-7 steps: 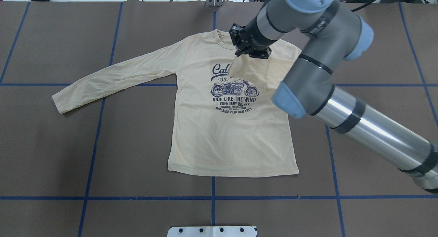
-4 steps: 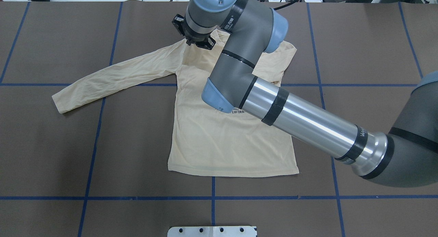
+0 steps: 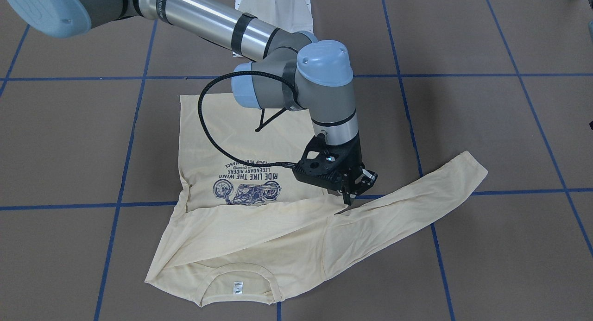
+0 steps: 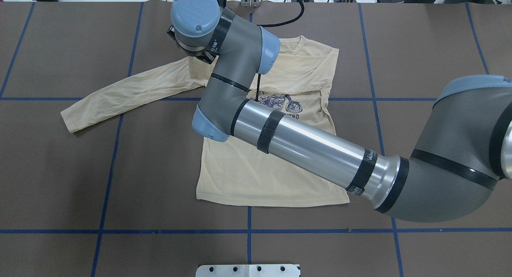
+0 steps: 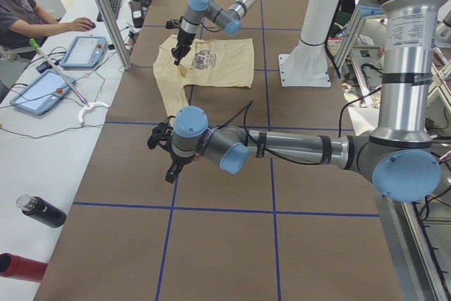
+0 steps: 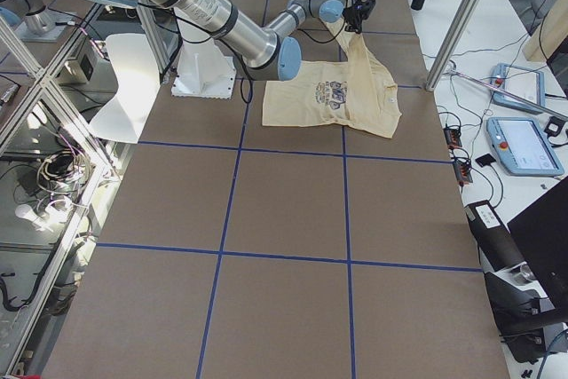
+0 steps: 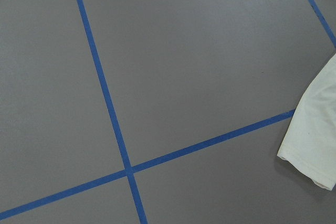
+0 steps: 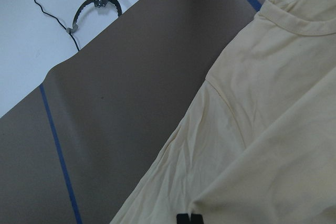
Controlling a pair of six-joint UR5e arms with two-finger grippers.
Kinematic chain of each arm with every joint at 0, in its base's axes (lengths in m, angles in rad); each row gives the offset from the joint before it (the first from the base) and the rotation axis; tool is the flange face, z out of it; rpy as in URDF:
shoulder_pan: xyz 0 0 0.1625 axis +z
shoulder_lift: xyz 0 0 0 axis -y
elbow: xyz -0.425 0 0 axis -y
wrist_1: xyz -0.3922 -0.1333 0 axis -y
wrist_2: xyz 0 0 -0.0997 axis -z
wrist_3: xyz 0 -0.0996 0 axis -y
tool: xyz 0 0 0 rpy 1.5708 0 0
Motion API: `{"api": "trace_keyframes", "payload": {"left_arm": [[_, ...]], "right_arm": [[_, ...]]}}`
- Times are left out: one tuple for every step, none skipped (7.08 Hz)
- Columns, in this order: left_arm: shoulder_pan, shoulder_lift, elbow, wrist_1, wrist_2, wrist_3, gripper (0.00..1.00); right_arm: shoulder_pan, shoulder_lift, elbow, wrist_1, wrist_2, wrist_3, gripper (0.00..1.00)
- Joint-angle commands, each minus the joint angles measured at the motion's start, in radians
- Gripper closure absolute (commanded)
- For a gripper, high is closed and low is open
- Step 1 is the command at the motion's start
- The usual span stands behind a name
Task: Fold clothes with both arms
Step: 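Carry the held sleeve across the shirt body toward the left arm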
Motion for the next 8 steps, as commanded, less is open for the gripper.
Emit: {"api": "trace_keyframes", "payload": {"left_arm": [[0.104, -0.002, 0.009, -0.132, -0.026, -0.215, 0.0], [0.138, -0.002, 0.011, -0.153, -0.026, -0.295, 0.0], [0.219, -0.014, 0.01, -0.159, -0.018, -0.359, 0.0], [0.257, -0.021, 0.017, -0.159, -0.014, -0.403, 0.0], [0.259, -0.024, 0.048, -0.162, -0.014, -0.416, 0.0], [0.299, -0.043, 0.065, -0.17, 0.037, -0.427, 0.0], [0.36, -0.075, 0.084, -0.17, 0.093, -0.498, 0.05], [0.38, -0.132, 0.15, -0.177, 0.094, -0.512, 0.17]], "right_arm": [[-0.007, 0.029, -0.05, 0.019, -0.018, 0.012, 0.44], [-0.007, 0.037, -0.051, 0.019, -0.03, 0.026, 0.01], [-0.005, 0.046, -0.051, 0.021, -0.03, 0.032, 0.01], [0.002, 0.054, -0.053, 0.021, -0.029, 0.034, 0.02], [0.02, 0.058, -0.053, 0.021, -0.017, 0.045, 0.02], [0.049, 0.057, -0.05, 0.016, 0.035, 0.054, 0.02], [0.106, 0.028, -0.024, 0.01, 0.14, 0.054, 0.03], [0.157, -0.106, 0.114, 0.01, 0.242, 0.048, 0.04]]}}
